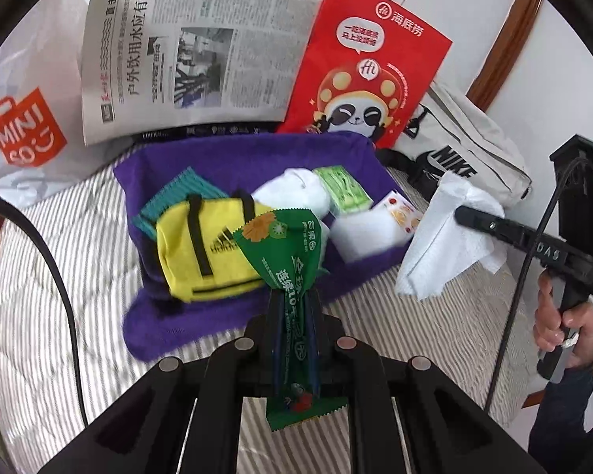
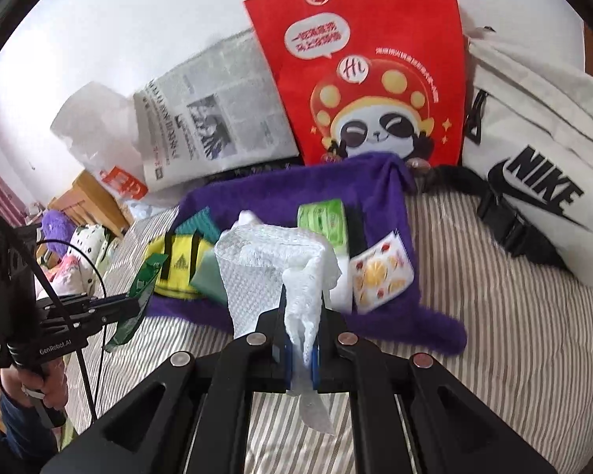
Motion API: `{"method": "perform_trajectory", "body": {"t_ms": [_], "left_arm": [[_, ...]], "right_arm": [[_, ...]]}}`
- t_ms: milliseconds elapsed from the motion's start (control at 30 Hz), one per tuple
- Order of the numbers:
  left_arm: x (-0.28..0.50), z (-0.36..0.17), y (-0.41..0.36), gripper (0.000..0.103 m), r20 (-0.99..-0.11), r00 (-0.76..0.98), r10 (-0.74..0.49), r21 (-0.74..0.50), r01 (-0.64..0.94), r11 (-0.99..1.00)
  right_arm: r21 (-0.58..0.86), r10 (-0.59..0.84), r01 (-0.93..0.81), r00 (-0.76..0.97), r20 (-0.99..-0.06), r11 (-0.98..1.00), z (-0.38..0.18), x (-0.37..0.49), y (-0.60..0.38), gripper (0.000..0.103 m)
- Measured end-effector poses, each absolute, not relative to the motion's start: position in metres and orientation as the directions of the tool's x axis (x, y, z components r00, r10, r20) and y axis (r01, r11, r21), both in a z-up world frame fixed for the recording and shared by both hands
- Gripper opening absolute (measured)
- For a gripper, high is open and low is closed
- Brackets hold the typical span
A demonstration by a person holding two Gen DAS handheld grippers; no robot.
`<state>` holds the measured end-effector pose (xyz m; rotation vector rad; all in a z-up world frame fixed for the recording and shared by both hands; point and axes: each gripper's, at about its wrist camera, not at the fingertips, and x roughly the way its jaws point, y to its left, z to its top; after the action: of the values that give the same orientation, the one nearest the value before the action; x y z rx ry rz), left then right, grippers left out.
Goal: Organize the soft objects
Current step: 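Carry the green card over the towel with the left gripper while the right gripper carries the wipe there, then lower the card onto the towel and open the left gripper while the right gripper releases the wipe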
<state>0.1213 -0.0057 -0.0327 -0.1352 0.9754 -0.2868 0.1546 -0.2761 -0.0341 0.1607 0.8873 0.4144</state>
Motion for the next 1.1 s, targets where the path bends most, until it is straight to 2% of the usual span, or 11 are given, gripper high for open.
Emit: {"method": "perform_trajectory", "body": {"t_ms": [333,733,933,1100], "left_arm": [[0.163,-0.031,0.004,0.011,-0.786,0.529,-0.321,-0.273,0.169,0.947],[0.229,-0.045,0.014,0.011,-0.803,0.509,-0.310,-0.278,0.141,0.950],[0.257,-0.061,0.013,0.011,-0.809,0.480,-0.338,-0.314,0.131,0.940],[0.270,-0.071,0.007,0.011,-0.830,0.458,-0.318,-0.292,0.128,0.948]], "right_arm": [[0.304,0.382,-0.232,0.590,-0.711,0.924,-0.028,0.206,-0.281,0.007],[0.376,0.423,-0.200,0.526,-0.738,0.905,-0.060,0.280,-0.256,0.007],[0.337,0.396,-0.209,0.472,-0.788,0.918,-0.082,0.294,-0.241,0.008],[0.266,0.346,-0.232,0.451,-0.823,0.936,-0.091,0.299,-0.231,0.010]]}}
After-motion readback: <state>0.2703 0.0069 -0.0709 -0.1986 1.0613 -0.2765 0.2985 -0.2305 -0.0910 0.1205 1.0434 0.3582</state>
